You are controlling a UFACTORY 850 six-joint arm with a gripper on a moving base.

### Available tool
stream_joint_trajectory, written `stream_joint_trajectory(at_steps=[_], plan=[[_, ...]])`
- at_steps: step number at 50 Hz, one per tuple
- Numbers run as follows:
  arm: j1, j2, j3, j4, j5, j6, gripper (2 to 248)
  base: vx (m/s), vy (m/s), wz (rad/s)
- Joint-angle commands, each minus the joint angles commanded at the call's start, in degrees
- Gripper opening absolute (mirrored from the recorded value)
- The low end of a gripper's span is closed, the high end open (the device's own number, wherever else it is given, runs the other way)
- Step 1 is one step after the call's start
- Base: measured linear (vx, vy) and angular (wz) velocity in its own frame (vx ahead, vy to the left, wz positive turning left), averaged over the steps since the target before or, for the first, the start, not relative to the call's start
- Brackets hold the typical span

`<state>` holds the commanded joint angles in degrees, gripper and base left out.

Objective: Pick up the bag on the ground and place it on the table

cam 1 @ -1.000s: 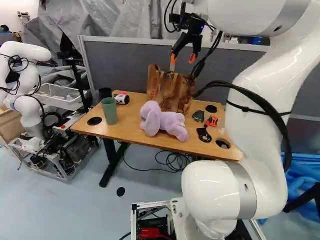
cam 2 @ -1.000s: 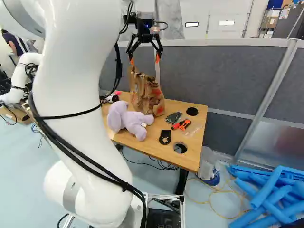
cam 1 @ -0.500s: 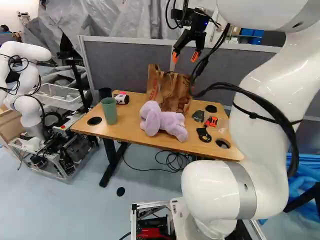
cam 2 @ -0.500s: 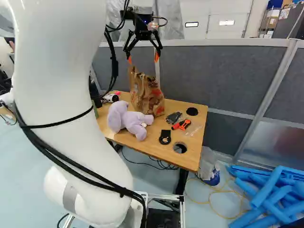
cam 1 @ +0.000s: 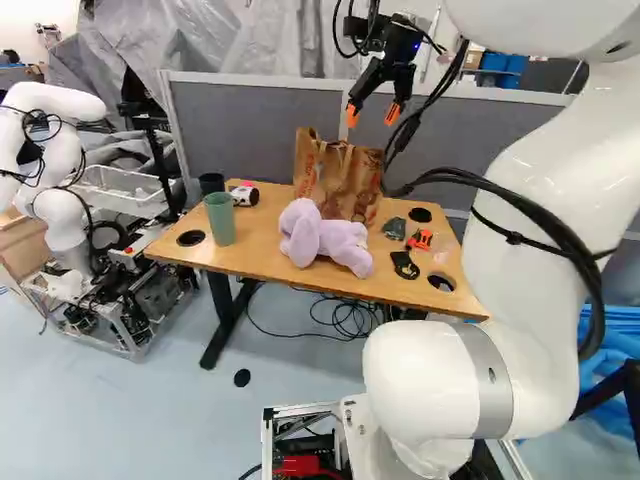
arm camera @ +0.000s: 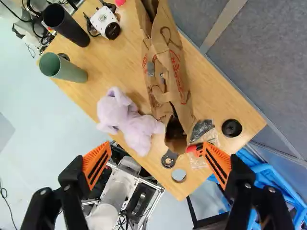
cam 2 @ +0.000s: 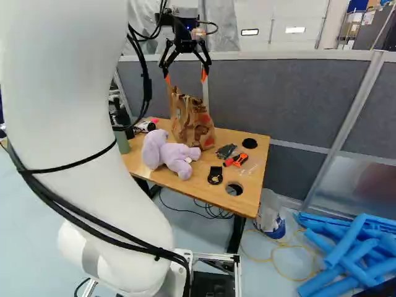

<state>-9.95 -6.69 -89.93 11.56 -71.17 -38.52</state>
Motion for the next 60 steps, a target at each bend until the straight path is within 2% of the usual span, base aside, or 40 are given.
stream_joint_trajectory(at_steps=[52, 60], plan=[[0.0, 0.0, 0.0, 0.0, 0.0, 0.0, 247, -0.194, -0.004, 0.003], [0.0, 0.0, 0.1, 0.0, 0.2, 0.1, 247, -0.045, -0.008, -0.005]])
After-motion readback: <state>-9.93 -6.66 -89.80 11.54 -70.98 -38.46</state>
